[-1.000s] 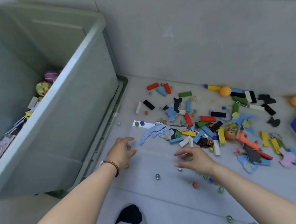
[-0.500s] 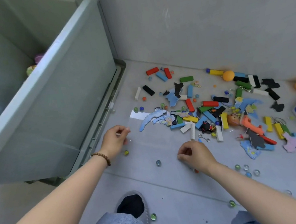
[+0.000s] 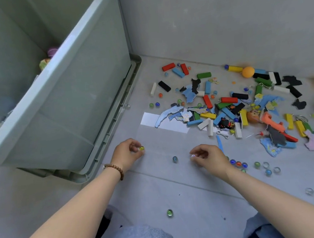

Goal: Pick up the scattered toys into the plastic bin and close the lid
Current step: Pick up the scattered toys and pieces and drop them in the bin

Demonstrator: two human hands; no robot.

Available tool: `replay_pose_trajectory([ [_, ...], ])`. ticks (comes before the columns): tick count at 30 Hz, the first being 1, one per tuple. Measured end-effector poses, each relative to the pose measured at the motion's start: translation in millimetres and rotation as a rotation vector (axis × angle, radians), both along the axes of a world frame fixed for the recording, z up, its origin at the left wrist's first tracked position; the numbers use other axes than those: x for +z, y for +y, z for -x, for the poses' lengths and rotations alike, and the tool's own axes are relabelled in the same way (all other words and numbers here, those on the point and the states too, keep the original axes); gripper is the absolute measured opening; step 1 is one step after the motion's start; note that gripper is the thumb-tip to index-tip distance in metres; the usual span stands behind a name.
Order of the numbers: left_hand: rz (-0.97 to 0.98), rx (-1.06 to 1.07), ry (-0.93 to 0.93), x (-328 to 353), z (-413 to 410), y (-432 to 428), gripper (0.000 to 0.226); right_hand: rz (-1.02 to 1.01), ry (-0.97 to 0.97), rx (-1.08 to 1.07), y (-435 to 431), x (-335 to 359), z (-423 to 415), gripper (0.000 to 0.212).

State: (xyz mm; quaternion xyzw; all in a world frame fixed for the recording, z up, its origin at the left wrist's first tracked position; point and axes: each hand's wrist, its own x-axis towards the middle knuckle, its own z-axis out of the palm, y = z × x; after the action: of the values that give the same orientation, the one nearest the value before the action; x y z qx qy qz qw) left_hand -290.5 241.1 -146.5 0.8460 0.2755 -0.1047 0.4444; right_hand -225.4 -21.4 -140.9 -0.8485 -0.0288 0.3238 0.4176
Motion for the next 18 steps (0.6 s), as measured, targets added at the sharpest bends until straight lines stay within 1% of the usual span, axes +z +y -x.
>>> replay_pose_trajectory([
  [3,-0.026,-0.008,-0.007,-1,-1,-1,0.014,-0.2,0.199,-0.16,10,7,2,0.017],
  [5,-0.031,-0.026,-0.005,-1,-2,-5,0.012,-0.3,0.294,-0.203,17,12,3,0.016],
  [7,-0.011,-0.049,-0.01,-1,-3,-10,0.012,-0.306,0.303,-0.178,23,15,3,0.014],
  [9,0.053,-0.041,-0.01,-2,-5,-17,0.009,-0.297,0.283,-0.171,27,16,2,0.011],
  [11,0.141,0.035,0.025,1,-9,-25,0.007,-0.304,0.252,-0.2,29,17,-1,0.01],
  [12,0.234,0.121,0.05,3,-12,-29,0.011,-0.307,0.231,-0.211,31,17,-2,0.01],
  [13,0.388,0.232,0.078,7,-16,-33,0.016,-0.315,0.211,-0.215,34,18,-3,0.01],
  [15,0.789,0.419,0.121,18,-21,-43,0.024,-0.367,0.165,-0.186,44,25,-4,0.012],
  [16,0.958,0.459,0.145,24,-22,-47,0.026,-0.407,0.136,-0.146,51,29,-4,0.014],
  [18,1.165,0.486,0.188,30,-20,-51,0.032,-0.439,0.053,-0.045,63,35,-7,0.018],
])
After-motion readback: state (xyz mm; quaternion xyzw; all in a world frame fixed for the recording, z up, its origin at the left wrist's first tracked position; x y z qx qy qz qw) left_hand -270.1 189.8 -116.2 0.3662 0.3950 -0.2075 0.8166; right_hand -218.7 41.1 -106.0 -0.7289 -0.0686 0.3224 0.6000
